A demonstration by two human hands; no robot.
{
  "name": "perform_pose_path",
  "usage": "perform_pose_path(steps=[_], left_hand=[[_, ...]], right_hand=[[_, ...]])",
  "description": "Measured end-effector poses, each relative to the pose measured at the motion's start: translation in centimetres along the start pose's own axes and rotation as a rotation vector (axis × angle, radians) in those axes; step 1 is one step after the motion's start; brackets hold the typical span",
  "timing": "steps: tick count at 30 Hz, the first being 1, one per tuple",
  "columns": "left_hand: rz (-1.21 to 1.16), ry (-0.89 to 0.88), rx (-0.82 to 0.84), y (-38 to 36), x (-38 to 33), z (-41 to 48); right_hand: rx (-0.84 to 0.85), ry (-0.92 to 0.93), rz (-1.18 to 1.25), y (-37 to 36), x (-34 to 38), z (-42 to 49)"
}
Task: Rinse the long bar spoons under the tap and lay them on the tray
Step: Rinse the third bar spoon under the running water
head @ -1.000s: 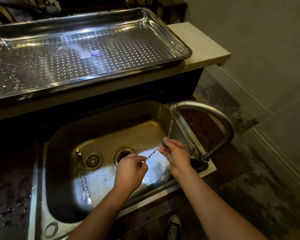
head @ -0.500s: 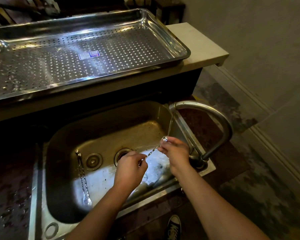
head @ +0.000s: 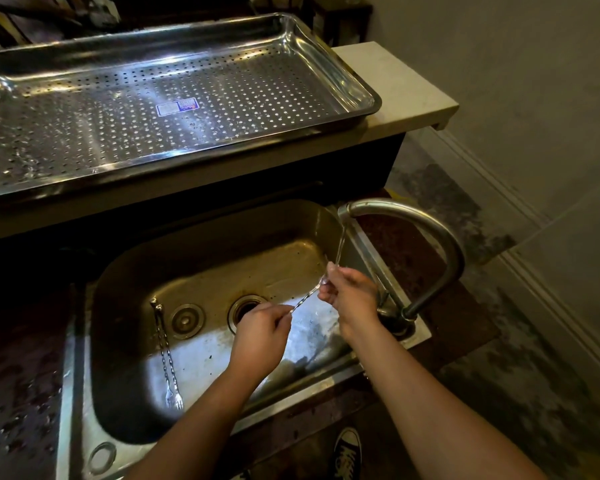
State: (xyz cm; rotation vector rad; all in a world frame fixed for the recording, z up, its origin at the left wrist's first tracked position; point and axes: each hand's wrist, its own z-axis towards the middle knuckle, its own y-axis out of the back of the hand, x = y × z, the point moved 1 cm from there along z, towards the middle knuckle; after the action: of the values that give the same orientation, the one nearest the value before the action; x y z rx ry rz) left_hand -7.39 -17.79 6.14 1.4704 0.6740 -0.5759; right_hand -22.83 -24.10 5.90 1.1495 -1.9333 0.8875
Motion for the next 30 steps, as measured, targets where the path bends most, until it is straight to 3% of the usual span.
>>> perform_pose_path(steps=[7, 16, 21, 26, 30], left_hand=[[-0.187, 0.155, 0.066, -0.8, 0.1, 1.2], [-0.290, 0.165, 0.120, -1.7, -1.3, 2.2], [-0.311, 0.210, 0.132, -1.9, -1.6, 2.5], [-0.355, 0.299, 0.117, -1.8, -0.6, 2.7], [-0.418, 0.305, 0.141, -2.1, -0.5, 2.3]], right_hand=[[0.183, -0.006, -0.033, -0.5, 0.3, -0.4], [0.182, 0.102, -0.164, -0.4, 0.3, -0.6], [0.076, 0.187, -0.054, -0.6, 1.6, -0.4], [0.212, 0.156, -0.135, -0.2, 0.8, -0.6], [0.158, 0.166, -0.092, -0.1, 1.9, -0.1]])
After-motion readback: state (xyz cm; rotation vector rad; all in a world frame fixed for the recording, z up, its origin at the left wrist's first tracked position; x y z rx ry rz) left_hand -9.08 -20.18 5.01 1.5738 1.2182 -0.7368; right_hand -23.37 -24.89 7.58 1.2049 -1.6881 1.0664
